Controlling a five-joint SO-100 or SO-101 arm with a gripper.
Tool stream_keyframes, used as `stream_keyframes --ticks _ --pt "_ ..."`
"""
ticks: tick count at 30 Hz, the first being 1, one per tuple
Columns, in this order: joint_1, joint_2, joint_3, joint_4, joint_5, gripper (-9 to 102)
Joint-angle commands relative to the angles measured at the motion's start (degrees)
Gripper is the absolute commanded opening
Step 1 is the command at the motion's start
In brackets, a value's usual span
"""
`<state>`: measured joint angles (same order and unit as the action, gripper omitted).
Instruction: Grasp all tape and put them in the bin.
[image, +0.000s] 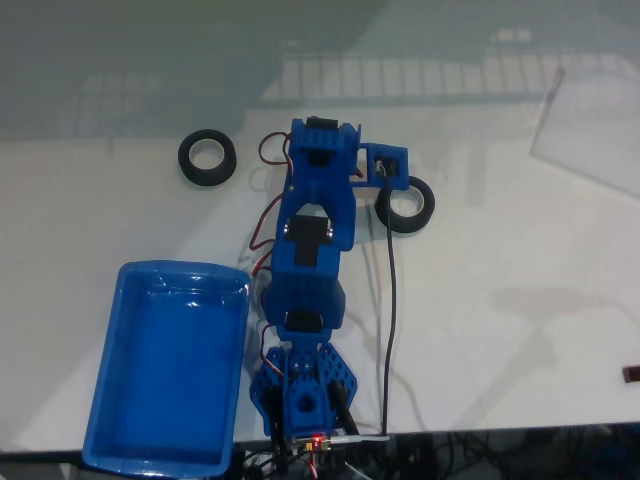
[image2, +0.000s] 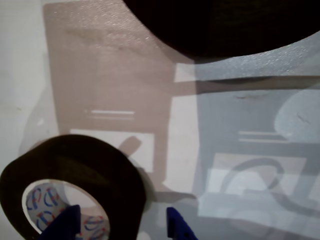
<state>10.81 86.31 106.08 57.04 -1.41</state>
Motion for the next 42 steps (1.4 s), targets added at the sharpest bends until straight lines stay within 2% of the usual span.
stream_keyframes --ticks 1,4,8,9,19,26,34,42 --pt "-0.1 -0.4 -3.1 0.2 -0.9 22" --pt "0.1 -1.7 -4.1 0.2 -0.9 18" --pt "0.7 -3.1 -6.1 0.2 -0.9 1" --pt "0.8 -3.2 -6.4 0.2 -0.9 0" --pt "1.4 -1.8 -6.6 0.2 -0.2 0" --pt "-0.4 6.8 -4.7 0.9 -0.3 0" --pt "-9.8 26.4 2.5 3.1 -2.0 0" --pt "-27.8 42.8 6.6 15.7 -8.2 0"
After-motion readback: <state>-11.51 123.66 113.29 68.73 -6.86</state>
